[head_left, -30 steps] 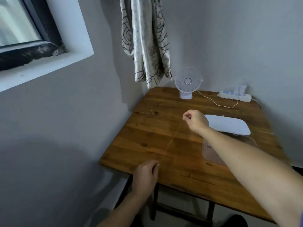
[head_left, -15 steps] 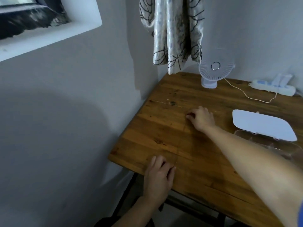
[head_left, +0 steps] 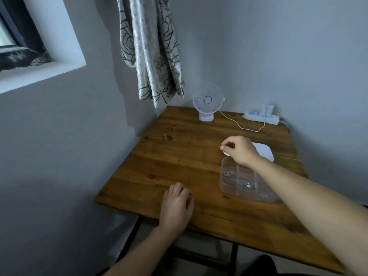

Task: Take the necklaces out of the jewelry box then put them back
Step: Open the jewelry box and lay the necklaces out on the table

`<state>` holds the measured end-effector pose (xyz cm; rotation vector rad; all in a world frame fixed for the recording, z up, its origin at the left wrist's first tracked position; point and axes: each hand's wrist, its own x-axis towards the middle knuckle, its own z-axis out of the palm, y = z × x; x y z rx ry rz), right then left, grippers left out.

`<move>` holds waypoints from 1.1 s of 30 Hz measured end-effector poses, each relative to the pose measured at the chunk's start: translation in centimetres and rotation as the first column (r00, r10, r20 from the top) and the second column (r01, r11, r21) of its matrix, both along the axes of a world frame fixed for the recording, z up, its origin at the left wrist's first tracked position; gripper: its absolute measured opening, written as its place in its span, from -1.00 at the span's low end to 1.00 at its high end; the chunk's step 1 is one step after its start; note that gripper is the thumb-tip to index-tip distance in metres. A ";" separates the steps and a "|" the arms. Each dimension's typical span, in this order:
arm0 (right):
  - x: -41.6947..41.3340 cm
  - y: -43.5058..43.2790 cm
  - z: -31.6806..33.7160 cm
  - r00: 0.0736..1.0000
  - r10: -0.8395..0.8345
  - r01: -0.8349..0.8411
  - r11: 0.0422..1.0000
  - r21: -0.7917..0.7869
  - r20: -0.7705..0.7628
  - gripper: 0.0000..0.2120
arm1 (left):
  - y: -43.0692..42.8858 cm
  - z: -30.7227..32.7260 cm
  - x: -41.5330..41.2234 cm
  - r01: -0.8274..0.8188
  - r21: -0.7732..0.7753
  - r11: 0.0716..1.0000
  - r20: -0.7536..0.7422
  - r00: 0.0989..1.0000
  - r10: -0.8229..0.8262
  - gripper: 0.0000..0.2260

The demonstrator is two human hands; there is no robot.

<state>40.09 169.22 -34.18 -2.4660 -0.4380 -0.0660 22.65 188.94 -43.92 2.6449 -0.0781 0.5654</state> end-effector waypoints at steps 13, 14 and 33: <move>-2.5 -5.2 -2.2 0.995 0.103 -0.094 0.936 -0.338 0.009 -0.85 | -5.6 -1.0 1.5 0.075 0.176 0.981 -0.201 0.979 -0.039 -0.64; -2.3 -4.9 -2.6 0.993 0.118 -0.106 0.931 -0.350 0.013 -0.86 | -5.5 -1.2 1.5 0.075 0.175 0.982 -0.198 0.979 -0.040 -0.63; 1.0 -2.9 -3.9 0.947 0.310 -0.309 0.823 -0.476 -0.078 -0.88 | -5.2 -1.6 1.8 0.070 0.142 0.987 -0.158 0.986 -0.047 -0.61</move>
